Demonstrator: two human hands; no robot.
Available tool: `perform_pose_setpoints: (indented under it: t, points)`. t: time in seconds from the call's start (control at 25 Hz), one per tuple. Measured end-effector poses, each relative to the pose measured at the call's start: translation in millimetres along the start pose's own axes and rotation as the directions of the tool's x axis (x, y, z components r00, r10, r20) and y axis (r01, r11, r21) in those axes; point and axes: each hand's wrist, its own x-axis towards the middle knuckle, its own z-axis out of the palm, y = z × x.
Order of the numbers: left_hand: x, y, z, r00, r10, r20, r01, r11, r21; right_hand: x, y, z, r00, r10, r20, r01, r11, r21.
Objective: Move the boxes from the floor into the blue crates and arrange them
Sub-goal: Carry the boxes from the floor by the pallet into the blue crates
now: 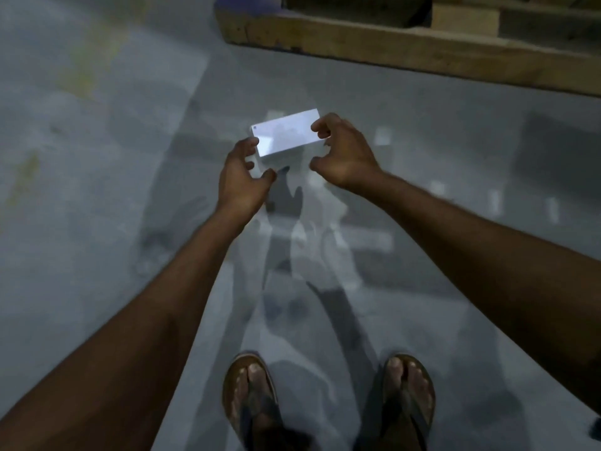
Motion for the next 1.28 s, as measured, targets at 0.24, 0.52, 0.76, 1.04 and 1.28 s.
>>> perform_pose_setpoints:
  t: [0.24, 0.52, 0.76, 1.04, 1.28]
  points:
    - [62.3, -61.8, 40.0, 0.999, -0.008, -0.033, 0.008, 1.0, 0.009, 69.6, 39.7, 51.5, 0.997, -0.076, 0.018, 0.077, 0.985, -0.151]
    - [117.4, -93.3, 67.1, 0.973, -0.147, -0.176, 0.121, 0.981, -0.151, 149.1, 53.4, 81.9, 0.948, -0.197, 0.251, 0.299, 0.821, -0.487]
    - [138.7, -87.2, 75.5, 0.971, -0.147, -0.186, 0.119, 0.981, -0.153, 170.2, 55.9, 83.8, 0.95, -0.126, 0.287, 0.271, 0.792, -0.548]
    - [83.3, -52.2, 61.5, 0.966, -0.228, -0.12, 0.182, 0.934, -0.307, 101.5, 30.3, 36.9, 0.986, 0.046, 0.161, 0.008, 0.948, -0.319]
    - [-23.6, 60.9, -11.7, 0.927, -0.375, -0.016, 0.341, 0.86, -0.38, -14.5, -37.8, -61.2, 0.98, 0.133, 0.151, -0.082, 0.949, -0.306]
